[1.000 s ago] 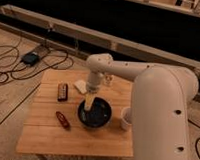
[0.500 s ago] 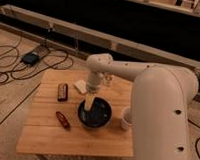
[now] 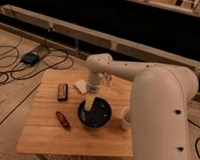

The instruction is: Place the pepper in the ceramic bowl

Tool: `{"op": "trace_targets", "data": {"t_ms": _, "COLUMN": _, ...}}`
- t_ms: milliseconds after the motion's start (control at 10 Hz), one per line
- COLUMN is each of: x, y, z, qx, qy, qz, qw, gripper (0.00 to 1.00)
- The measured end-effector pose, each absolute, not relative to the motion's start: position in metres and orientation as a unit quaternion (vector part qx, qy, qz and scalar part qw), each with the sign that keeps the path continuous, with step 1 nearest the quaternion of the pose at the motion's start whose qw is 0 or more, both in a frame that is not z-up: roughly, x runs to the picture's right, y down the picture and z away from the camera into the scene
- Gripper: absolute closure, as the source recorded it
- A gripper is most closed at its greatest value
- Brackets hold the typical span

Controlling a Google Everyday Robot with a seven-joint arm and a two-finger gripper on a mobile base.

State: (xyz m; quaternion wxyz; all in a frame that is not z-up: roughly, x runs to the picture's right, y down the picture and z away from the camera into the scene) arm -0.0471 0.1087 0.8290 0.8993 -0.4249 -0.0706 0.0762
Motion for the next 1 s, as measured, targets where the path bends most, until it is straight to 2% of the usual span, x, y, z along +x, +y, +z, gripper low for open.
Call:
{"op": "trace_targets", "data": {"t_ms": 500, "x": -0.088, "y": 0.119, "z": 0.807, "qx": -0.375, "qy": -0.017, "qz": 0.037, "qw": 0.926, "gripper": 0.2}}
{"op": "trace_targets", "data": {"t_ms": 1000, "x": -0.134, "y": 0.156, "z": 0.772, "qx": -0.347, "qy": 0.002, "qz": 0.052, "qw": 0.937, "gripper": 0.2}}
